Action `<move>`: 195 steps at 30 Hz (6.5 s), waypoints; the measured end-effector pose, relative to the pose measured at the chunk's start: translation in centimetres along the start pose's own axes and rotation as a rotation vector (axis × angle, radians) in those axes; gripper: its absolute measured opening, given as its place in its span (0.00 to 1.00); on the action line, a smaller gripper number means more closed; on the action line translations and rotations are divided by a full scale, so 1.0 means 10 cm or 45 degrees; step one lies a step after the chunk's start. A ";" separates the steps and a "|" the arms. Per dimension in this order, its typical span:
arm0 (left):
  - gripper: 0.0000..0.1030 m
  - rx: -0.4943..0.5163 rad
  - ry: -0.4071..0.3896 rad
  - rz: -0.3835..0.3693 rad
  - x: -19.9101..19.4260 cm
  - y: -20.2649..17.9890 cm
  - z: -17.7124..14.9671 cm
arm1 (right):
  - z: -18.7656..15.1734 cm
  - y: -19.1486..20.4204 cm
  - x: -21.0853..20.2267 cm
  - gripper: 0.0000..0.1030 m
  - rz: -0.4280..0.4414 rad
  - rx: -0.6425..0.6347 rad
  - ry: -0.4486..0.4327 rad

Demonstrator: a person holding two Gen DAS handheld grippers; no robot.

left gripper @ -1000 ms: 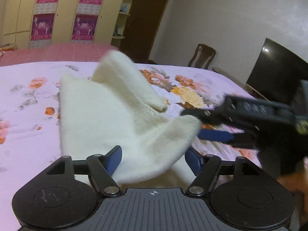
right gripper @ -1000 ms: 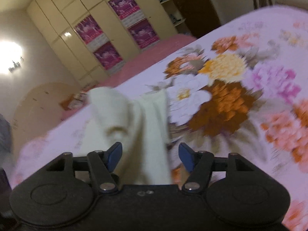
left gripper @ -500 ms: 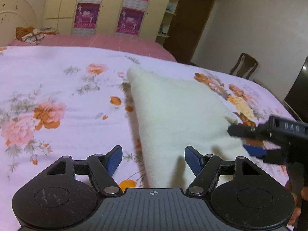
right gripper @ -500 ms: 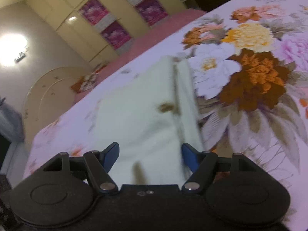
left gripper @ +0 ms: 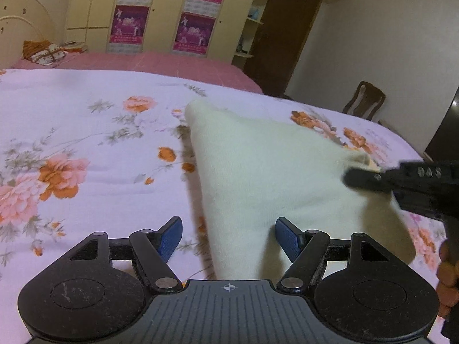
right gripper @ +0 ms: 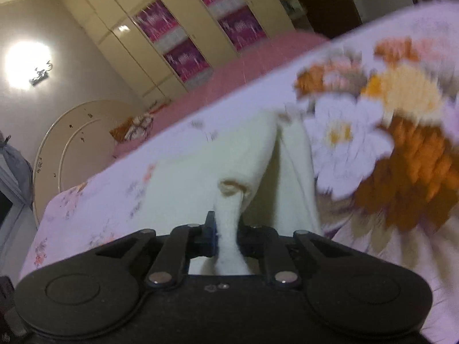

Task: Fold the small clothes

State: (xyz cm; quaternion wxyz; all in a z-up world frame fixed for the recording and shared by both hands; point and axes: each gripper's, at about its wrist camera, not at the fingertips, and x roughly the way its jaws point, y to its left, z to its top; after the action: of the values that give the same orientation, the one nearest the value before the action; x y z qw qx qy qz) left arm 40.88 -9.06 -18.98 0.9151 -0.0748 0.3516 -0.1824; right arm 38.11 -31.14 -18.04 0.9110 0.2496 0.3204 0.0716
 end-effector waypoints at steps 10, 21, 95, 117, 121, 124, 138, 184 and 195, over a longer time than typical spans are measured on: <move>0.69 0.028 0.041 -0.007 0.02 -0.08 -0.10 | -0.19 -0.55 -0.27 0.24 -0.052 0.238 0.003; 0.69 -0.042 0.010 0.000 0.09 0.05 0.09 | -0.13 -0.37 0.06 0.44 -0.021 0.134 0.085; 0.74 -0.396 0.004 0.081 1.33 0.27 0.91 | 0.67 -0.16 0.83 0.31 -0.286 -0.301 0.026; 0.77 -0.236 0.022 0.021 0.48 0.06 0.40 | 0.31 0.12 0.20 0.38 -0.232 -0.396 0.004; 0.77 -0.179 0.017 0.035 0.49 0.04 0.16 | 0.04 0.06 0.25 0.39 -0.284 -0.446 0.085; 0.77 -0.187 0.049 0.050 0.42 0.01 0.20 | 0.02 0.08 0.26 0.39 -0.304 -0.468 0.082; 0.77 -0.044 0.122 0.085 0.06 -0.14 -0.13 | -0.38 0.20 -0.22 0.40 -0.304 -0.441 0.156; 0.78 -0.173 0.219 0.030 0.26 -0.09 0.19 | -0.05 -0.27 -0.28 0.71 -0.170 0.018 0.194; 0.72 -0.150 0.199 -0.075 0.63 -0.19 0.31 | 0.10 -0.55 0.27 0.51 0.047 0.072 0.237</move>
State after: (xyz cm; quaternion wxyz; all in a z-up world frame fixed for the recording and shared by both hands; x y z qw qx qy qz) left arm 46.68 -13.25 -20.03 0.8732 -0.1242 0.4296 -0.1936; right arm 40.74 -35.55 -21.63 0.8683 0.2733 0.4011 0.1022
